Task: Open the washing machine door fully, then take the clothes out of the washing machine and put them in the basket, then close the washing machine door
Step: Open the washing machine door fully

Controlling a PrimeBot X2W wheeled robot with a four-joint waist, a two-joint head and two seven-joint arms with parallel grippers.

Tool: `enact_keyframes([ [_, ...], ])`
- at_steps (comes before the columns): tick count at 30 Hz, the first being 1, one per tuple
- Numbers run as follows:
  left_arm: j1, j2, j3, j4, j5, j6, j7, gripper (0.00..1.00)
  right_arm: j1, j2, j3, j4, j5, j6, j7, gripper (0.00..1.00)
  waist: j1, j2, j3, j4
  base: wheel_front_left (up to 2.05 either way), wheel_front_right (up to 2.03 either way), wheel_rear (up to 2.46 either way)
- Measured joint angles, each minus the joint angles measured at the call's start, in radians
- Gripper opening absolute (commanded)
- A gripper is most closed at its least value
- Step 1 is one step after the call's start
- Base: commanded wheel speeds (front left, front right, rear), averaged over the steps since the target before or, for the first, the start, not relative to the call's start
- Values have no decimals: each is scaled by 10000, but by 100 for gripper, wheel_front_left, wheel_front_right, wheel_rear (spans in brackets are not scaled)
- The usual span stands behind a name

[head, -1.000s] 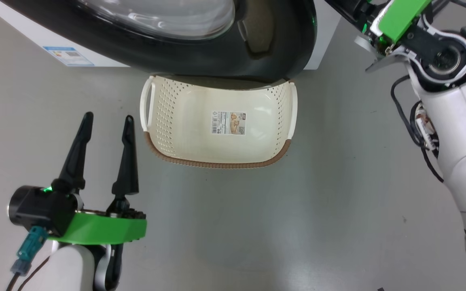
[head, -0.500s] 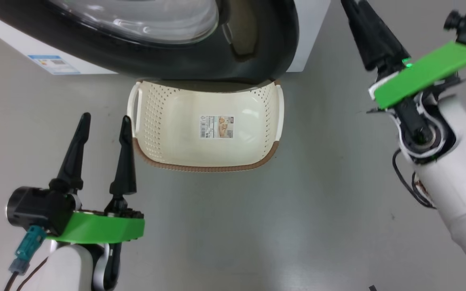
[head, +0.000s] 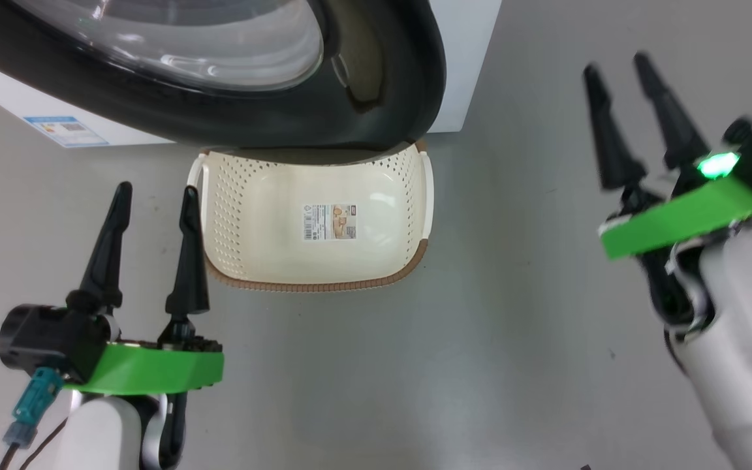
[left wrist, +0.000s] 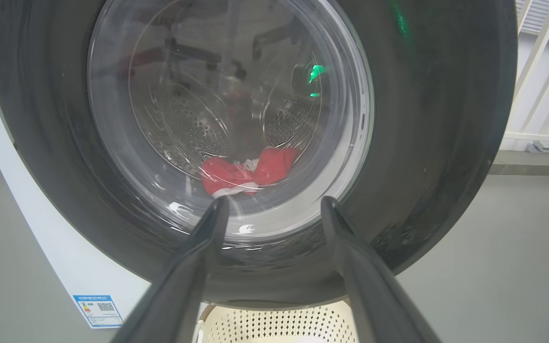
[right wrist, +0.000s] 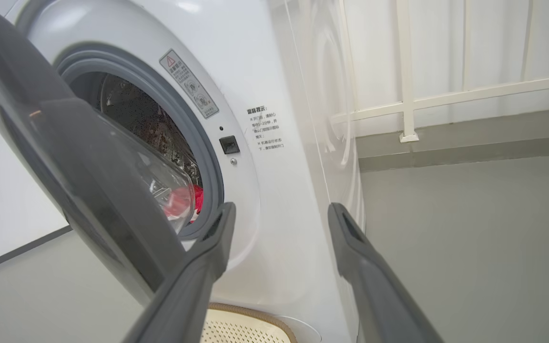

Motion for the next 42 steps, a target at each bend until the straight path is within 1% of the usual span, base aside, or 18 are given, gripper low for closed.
enact_keyframes([
  [3,40,-2,0,-31,33,0,0,100,831,374,-349,-477,-1220,2,0,100,0,0,-105,-12,0,0,0],
  [8,231,0,-2,-48,31,0,0,100,1761,872,-1108,-1528,-2608,2,-2,100,0,0,-215,19,0,0,0],
  [11,231,2,2,-90,31,0,0,100,2160,1137,-1363,-2104,-3187,10,-2,100,0,0,-224,15,0,0,0],
  [14,233,2,-8,-107,31,0,0,100,2549,1275,-1494,-2389,-3557,10,-2,100,0,0,-230,13,0,0,0],
  [19,239,2,-23,-121,31,2,0,100,3021,1440,-1659,-2579,-3835,10,-2,100,0,0,-252,12,0,0,0],
  [24,244,2,-8,-159,33,2,0,100,3034,1486,-1659,-2669,-3898,10,-2,100,0,0,-222,-43,0,0,0],
  [31,244,2,-4,-157,31,2,0,100,3076,1567,-1921,-2675,-3891,10,-2,100,0,0,-214,-71,0,0,0],
  [42,244,2,21,-157,31,4,0,100,3230,1674,-1908,-2663,-3883,10,-2,100,0,0,-144,-72,0,0,0],
])
